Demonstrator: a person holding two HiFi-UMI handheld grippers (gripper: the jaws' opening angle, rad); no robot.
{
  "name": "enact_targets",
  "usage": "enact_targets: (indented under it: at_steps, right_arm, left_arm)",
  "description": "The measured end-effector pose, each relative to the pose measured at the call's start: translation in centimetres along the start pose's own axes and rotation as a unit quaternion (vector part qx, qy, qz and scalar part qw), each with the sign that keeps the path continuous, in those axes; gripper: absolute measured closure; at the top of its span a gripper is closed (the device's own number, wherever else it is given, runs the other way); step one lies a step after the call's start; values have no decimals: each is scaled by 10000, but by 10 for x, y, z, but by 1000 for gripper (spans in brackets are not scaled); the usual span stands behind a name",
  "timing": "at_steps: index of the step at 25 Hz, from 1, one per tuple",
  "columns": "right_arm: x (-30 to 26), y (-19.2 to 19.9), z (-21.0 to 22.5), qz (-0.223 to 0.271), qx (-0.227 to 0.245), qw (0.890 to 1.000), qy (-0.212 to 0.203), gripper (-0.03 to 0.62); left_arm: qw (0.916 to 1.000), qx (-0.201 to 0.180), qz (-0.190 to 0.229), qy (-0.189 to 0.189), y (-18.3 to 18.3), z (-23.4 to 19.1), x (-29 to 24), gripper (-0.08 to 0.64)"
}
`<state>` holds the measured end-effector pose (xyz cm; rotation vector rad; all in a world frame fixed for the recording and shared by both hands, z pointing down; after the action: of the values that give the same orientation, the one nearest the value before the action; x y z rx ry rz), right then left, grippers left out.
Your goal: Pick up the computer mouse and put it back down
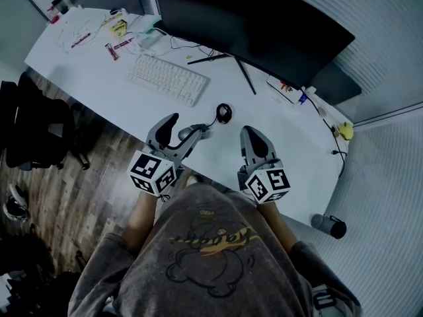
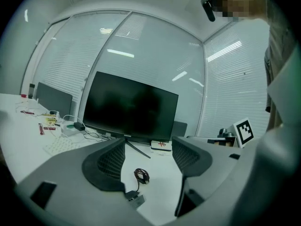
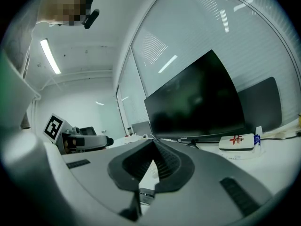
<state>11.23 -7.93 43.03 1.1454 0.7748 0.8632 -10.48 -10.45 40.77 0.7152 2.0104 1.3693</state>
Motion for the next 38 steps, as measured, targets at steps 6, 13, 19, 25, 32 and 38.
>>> enact_targets:
  at_steps: [6,13,19,25,32,38]
  right_arm:
    - [1,2,3,-27,-56,10000,40,594]
    - [4,5,4,-52,-131,9998,128,594]
    - [7,9,6,-94,-186,9995,217,594]
    - [11,14,10,-186,-213,9991,316,594]
    - [14,20,15,-339,-216,9984,403,594]
    - [15,22,19,-423,-200,9978,474,594]
  left_arm:
    - [9975,-465,-491,210,10,-6,-13,238]
    - [9844,-961,-1408,434,52,-26,-35,239]
    - [9611,-1425,-2279,637,108,-46,-56,238]
    - [9415,-1513,-2891,839,144,-58,-71,233]
    - [9195,-1805,-3387,850,180,-66,-80,215]
    - [9122,-1858,-3534,920,196,-71,-87,215]
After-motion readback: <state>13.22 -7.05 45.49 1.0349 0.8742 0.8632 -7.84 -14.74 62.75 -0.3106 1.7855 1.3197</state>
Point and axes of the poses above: the fingertips, and each gripper's own axes: x backward along the fingers, z to its right, y out of its underside, the point moved 6 cm from there along x, backward along the fingers, and after that the axes turned 4 degrees about x, right-handed, at the moved point
